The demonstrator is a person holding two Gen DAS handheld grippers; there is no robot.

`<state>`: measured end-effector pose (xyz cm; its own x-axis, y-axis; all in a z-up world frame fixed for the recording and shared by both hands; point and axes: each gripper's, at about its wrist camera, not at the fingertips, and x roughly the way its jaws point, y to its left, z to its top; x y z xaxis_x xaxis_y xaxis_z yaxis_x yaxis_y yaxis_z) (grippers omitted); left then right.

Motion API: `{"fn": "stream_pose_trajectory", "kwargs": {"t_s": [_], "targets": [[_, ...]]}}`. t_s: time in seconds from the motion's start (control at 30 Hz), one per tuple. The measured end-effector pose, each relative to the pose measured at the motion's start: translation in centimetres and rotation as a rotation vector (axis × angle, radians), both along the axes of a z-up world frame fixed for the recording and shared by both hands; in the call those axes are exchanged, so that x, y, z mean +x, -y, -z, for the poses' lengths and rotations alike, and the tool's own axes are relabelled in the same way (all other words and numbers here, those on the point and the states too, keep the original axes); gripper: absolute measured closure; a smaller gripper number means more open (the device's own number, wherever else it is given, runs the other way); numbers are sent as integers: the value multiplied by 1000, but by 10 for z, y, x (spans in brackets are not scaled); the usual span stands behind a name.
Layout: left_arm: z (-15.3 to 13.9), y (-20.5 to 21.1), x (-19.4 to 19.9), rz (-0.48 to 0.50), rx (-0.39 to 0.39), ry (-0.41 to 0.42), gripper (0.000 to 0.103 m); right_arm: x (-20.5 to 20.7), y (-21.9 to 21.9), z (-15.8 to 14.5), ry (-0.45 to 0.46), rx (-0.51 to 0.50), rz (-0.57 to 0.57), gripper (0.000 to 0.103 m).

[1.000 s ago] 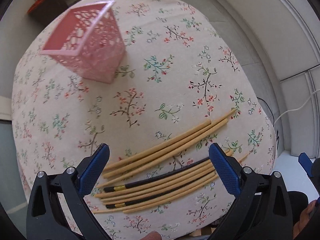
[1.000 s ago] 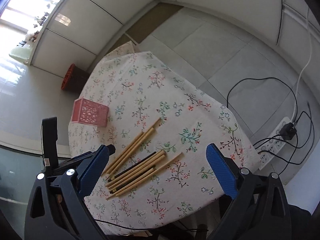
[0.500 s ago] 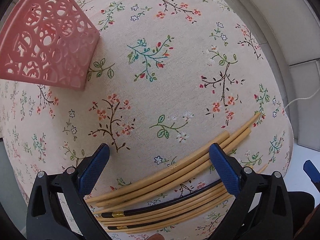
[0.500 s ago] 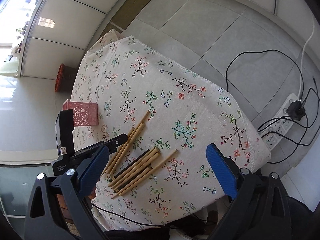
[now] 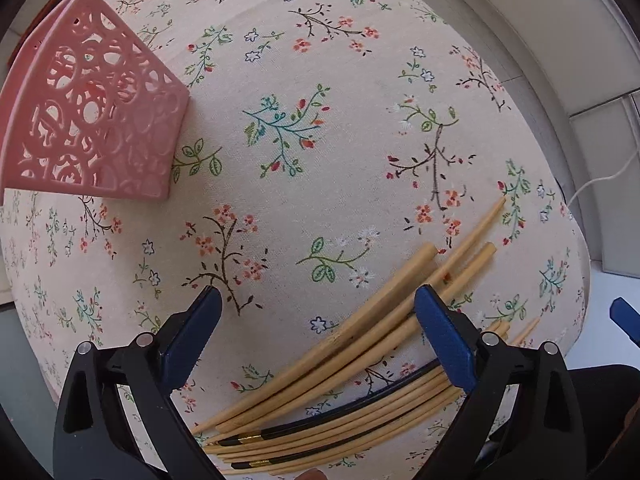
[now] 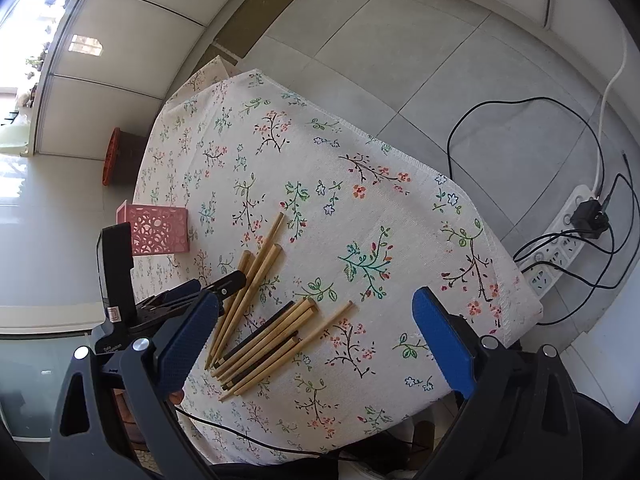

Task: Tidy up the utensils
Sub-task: 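Lower the left gripper and grasp a wooden chopstick while the right gripper grasps another, then carry both chopsticks upright over the pink cup and open both grippers to drop them in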

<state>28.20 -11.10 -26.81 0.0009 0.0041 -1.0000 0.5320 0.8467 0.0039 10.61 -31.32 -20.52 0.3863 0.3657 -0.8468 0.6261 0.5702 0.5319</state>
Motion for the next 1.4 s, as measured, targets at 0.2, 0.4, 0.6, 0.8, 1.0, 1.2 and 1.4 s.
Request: {"fn": "stream_pose_trajectory", "kwargs": {"t_s": [0.2,0.4,0.6,0.8,1.0,1.2,1.4], "targets": [[-4,-10,16,-10,10,-6,16,2,0,3,-8,2,-3,8],[-21,-8,10,90,5,42,36,7,-6,8,-41,-28,-6,8],[-30,9,3,168,-34,72,86,16,-6,11,-86,-113,43,8],[-47,-21,2,126,-110,181,93,63,-22,15,-123,-112,3,16],[-112,-73,-20,75,-213,320,96,101,-43,31,-202,-152,-27,36],[-140,-103,-83,-33,-306,440,96,136,-79,50,-290,-276,-76,53],[-166,-133,-96,-89,-371,509,97,153,-115,53,-290,-457,-77,81]]}}
